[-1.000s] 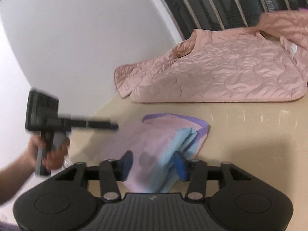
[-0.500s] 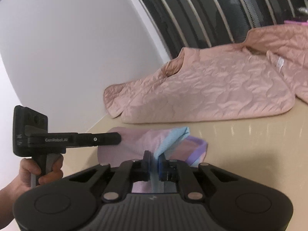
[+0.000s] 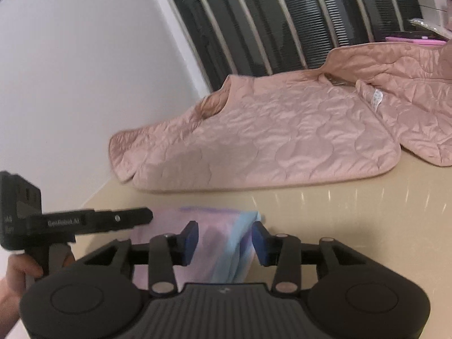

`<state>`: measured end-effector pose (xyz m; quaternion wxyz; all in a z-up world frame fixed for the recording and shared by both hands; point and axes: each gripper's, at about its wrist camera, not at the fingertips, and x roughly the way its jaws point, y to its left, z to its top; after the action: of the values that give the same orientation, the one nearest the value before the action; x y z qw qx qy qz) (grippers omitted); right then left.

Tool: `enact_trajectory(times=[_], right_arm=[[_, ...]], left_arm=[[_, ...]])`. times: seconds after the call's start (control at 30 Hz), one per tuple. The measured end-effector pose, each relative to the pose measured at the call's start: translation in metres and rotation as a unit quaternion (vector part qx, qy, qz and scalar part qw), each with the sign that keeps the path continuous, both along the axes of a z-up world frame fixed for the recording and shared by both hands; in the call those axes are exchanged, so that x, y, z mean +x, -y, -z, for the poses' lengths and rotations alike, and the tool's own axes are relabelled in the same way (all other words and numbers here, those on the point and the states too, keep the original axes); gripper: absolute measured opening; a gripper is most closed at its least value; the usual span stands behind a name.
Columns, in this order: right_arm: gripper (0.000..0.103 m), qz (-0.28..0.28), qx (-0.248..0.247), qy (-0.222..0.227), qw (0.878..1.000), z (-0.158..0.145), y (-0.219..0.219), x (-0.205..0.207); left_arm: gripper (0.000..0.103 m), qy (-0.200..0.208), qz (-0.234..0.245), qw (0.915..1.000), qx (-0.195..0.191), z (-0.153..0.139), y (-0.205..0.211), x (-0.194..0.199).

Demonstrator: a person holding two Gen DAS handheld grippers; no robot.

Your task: Fold clothes

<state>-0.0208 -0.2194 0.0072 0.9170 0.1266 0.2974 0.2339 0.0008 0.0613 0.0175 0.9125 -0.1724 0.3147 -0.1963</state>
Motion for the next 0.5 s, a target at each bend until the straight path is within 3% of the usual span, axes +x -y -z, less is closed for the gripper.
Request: enact_trajectory(times=[0.07,0.1,0.13,0.17,0.27,0.3,0.37,0.43,0.5], right_arm=[[0.028,0.007,-0.009,-0.003,1.000,0.000,-0.009,0.012],[0.014,0.004,-0.022,-0.011,1.000,0.004,-0.015,0.018],[0.006,-0.001,-0.037,-0.020,0.999,0.007,-0.022,0.024],[0.006,0.004,-0.053,-0.026,0.998,0.012,-0.027,0.028],[0.006,0.016,-0.075,-0.019,0.997,0.017,-0.031,0.029],[0.008,0.022,-0.070,-0.018,0.997,0.016,-0.028,0.028],[0.012,0.041,-0.052,-0.014,0.998,0.008,-0.019,0.020],[0.039,0.052,-0.047,-0.012,0.997,-0.001,-0.011,0.008],[0.056,0.048,-0.029,-0.023,0.998,-0.002,-0.004,0.001]], left_arm=[[0.020,0.008,-0.007,0.9998,0.017,0.001,0.006,0.006],[0.006,0.013,-0.015,0.9988,0.044,0.004,0.012,0.006],[0.005,0.017,-0.024,0.9970,0.071,0.006,0.018,0.007],[0.005,0.022,-0.032,0.9947,0.095,0.008,0.023,0.007],[0.007,0.025,-0.068,0.9908,0.114,0.008,0.024,0.000],[0.011,0.026,-0.082,0.9892,0.119,0.007,0.023,-0.003],[0.035,0.034,-0.102,0.9861,0.127,-0.003,0.019,-0.015],[0.066,0.029,-0.093,0.9880,0.120,-0.013,0.016,-0.026],[0.075,0.017,-0.073,0.9915,0.107,-0.018,0.017,-0.034]])
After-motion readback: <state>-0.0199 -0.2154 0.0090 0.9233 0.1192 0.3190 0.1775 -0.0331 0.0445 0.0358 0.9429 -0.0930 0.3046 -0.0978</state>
